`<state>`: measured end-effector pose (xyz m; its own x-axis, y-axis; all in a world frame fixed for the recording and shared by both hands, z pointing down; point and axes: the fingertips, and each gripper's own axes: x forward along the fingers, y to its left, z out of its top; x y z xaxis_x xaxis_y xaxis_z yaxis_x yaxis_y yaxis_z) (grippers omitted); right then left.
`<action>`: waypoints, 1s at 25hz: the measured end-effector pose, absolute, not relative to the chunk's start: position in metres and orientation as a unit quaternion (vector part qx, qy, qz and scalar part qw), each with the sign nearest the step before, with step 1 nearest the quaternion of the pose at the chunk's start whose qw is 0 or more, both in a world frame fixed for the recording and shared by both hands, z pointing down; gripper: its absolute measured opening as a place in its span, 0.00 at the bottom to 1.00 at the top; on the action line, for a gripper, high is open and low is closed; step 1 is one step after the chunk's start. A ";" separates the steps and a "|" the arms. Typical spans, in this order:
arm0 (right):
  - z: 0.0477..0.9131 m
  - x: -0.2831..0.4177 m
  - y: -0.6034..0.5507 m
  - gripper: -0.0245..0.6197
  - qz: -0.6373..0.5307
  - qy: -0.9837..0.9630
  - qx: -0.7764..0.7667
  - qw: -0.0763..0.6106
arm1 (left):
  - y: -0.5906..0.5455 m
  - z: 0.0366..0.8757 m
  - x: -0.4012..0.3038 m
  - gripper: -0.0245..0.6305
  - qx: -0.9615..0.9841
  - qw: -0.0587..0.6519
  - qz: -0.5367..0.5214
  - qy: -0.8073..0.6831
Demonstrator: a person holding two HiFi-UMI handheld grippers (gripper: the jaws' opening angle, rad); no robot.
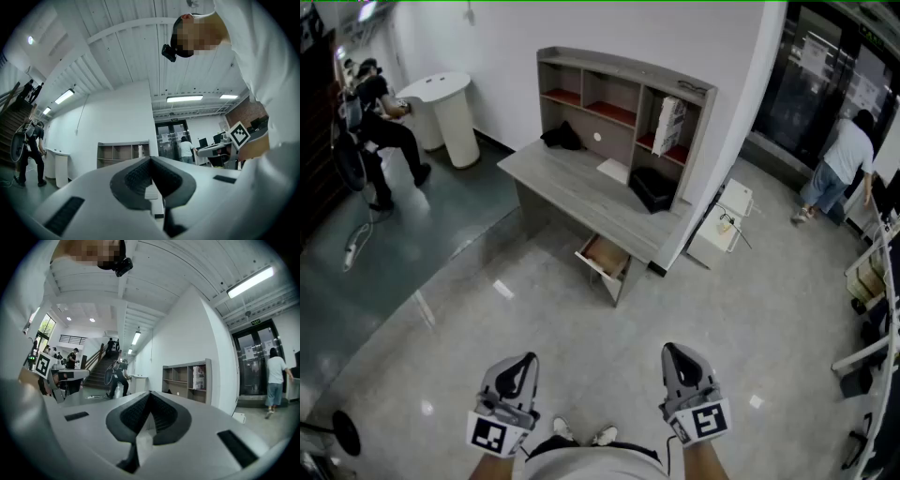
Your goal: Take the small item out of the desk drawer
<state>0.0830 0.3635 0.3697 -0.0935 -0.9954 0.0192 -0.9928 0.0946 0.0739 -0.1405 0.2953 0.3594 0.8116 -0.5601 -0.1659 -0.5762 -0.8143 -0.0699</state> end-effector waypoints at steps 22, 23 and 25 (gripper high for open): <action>0.404 0.093 0.346 0.07 0.037 -0.773 0.634 0.010 | 0.277 0.387 -0.132 0.06 -0.943 0.045 0.041 0.327; 0.406 0.093 0.336 0.07 0.039 -0.773 0.634 0.013 | 0.266 0.391 -0.130 0.06 -0.944 0.041 0.041 0.325; 0.411 0.094 0.315 0.07 0.042 -0.771 0.635 0.020 | 0.241 0.400 -0.123 0.06 -0.946 0.033 0.042 0.319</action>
